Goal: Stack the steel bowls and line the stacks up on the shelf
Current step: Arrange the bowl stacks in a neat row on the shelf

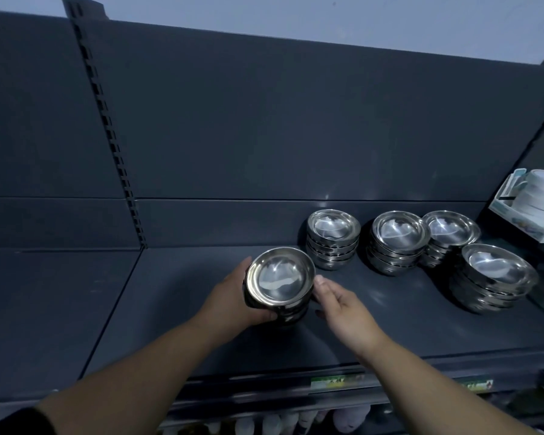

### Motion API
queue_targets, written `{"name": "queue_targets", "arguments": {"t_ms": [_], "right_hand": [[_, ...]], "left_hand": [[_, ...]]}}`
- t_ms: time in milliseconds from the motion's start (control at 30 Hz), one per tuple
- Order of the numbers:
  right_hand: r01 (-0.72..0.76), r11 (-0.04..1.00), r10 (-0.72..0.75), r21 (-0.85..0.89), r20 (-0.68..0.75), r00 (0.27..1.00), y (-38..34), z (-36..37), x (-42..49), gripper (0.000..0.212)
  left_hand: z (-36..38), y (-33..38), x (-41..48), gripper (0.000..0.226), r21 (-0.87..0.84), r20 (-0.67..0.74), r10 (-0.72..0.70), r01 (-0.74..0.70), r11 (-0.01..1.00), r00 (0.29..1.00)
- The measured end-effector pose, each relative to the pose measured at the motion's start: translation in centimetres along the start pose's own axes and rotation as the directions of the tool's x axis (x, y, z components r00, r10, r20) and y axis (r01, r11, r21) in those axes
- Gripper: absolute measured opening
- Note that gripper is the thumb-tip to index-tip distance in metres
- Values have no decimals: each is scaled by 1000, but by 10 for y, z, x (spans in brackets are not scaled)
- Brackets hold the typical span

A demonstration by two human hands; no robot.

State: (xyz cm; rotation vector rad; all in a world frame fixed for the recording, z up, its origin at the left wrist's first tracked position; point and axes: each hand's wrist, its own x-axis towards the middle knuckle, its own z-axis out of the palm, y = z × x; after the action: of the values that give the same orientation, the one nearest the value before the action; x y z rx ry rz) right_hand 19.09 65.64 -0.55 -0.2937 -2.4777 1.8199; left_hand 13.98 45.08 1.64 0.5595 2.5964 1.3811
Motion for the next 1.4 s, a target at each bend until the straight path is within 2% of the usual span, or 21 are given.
{"name": "queue_targets", "arguments": {"t_ms": [167,333,467,700,933,1100,1267,1400], "right_hand": [[3,1000,-3,-5,-5,1000,0,0,0,77],[67,995,-69,-80,-19,997,1,-1,-2,66],[70,991,-75,-112,-37,997,4,-2,-1,43],[70,992,-74,-109,-32,997,4,-3,1,61],[12,1000,-11,13,-47,999,3,-3,1,35],[-15,996,18,82,-43,999,9,2,4,32],[-15,996,21,90,-66,998,9,4,5,35],[-16,998,21,62,-86,996,5,2,7,29]], "left_hand": [[-5,5,1,71,13,13,19,-19,1000,1000],[-4,1,0,78,31,26,5,-6,999,1000],[-5,1,2,76,46,26,9,-11,999,1000],[-4,3,5,75,66,51,20,-23,998,999],[-2,3,8,85,73,47,49,-52,996,998],[-2,-3,11,119,80,73,-30,25,996,997],[-3,-4,13,99,70,50,-31,27,997,998],[-5,1,12,101,52,31,-35,34,998,999]]}}
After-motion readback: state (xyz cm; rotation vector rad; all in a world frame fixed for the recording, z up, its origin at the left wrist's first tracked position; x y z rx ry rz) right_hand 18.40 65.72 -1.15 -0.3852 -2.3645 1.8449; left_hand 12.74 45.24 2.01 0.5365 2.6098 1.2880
